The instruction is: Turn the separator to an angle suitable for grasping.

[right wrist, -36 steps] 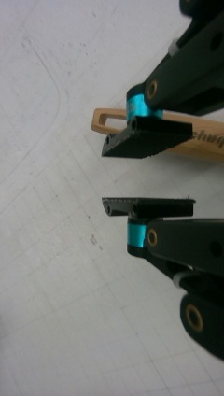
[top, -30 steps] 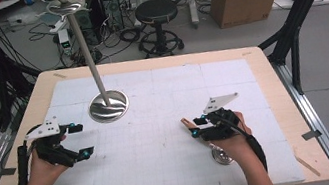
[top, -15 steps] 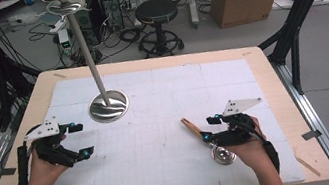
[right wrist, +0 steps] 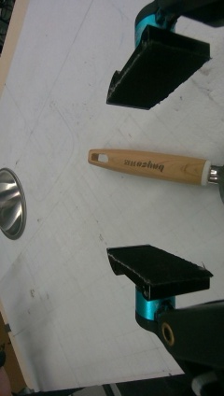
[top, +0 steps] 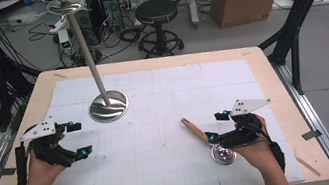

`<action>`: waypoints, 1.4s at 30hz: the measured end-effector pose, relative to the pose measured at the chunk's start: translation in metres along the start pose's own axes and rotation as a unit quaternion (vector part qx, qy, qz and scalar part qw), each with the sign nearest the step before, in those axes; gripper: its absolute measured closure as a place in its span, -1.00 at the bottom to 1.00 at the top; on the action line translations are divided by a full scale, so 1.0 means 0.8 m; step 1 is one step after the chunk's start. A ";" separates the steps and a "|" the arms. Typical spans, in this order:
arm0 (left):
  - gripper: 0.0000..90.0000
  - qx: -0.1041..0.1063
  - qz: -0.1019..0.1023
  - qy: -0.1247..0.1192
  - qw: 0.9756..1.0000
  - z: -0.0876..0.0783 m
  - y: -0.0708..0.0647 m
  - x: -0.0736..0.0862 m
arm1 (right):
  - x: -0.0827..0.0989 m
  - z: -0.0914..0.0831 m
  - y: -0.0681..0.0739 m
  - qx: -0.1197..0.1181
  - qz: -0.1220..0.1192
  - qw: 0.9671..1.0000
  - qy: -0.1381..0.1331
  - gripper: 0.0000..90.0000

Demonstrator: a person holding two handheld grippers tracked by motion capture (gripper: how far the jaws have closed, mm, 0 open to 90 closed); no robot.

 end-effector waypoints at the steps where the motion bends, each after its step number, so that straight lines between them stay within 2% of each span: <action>1: -0.96 0.000 0.000 0.000 1.000 0.000 0.000 0.000 | 0.000 -0.003 -0.001 0.003 0.001 1.000 -0.002 -0.57; 10: -0.96 -0.002 0.003 0.002 1.000 0.000 0.000 0.000 | -0.001 -0.010 -0.002 0.014 0.006 1.000 0.000 -0.67; 19: -0.96 -0.006 0.003 0.006 1.000 0.001 -0.001 0.001 | 0.009 0.004 -0.007 0.032 0.009 0.999 0.042 -0.67; 22: -0.96 -0.006 0.004 0.004 1.000 0.001 0.000 0.000 | 0.016 0.014 -0.011 0.044 0.016 0.996 0.071 -0.67; 26: -0.96 -0.005 0.003 0.007 1.000 0.002 0.001 0.001 | 0.019 0.020 -0.012 0.045 0.030 0.995 0.084 -0.67; 32: -0.96 -0.006 0.005 0.009 1.000 0.003 0.000 0.002 | 0.031 0.029 -0.020 0.071 0.064 0.987 0.128 -0.64; 33: -0.96 -0.007 0.005 0.011 1.000 0.003 0.000 0.002 | 0.031 0.029 -0.020 0.071 0.064 0.987 0.128 -0.64; 35: -0.96 -0.007 0.006 0.010 1.000 0.003 0.001 0.003 | 0.034 0.034 -0.022 0.075 0.065 0.985 0.141 -0.63; 36: -0.96 -0.007 0.005 0.011 1.000 0.003 0.001 0.003 | 0.035 0.037 -0.022 0.078 0.067 0.984 0.148 -0.60; 37: -0.96 -0.007 0.004 0.012 1.000 0.003 0.001 0.003 | 0.038 0.042 -0.023 0.080 0.068 0.981 0.163 -0.53; 39: -0.96 -0.007 0.005 0.013 1.000 0.004 0.001 0.003 | 0.039 0.045 -0.022 0.080 0.068 0.980 0.168 -0.49; 42: -0.96 -0.008 0.005 0.014 1.000 0.004 0.001 0.004 | 0.043 0.052 -0.023 0.088 0.067 0.975 0.193 -0.33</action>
Point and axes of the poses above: each handheld gripper's, and its own axes: z roughly forward along the jaws, x roughly out of its underside, y roughly to its left, the point moved 6 cm from there along z, roughly forward along the jaws, and after that the axes turned 15 degrees about -x, right-handed, at the moved point
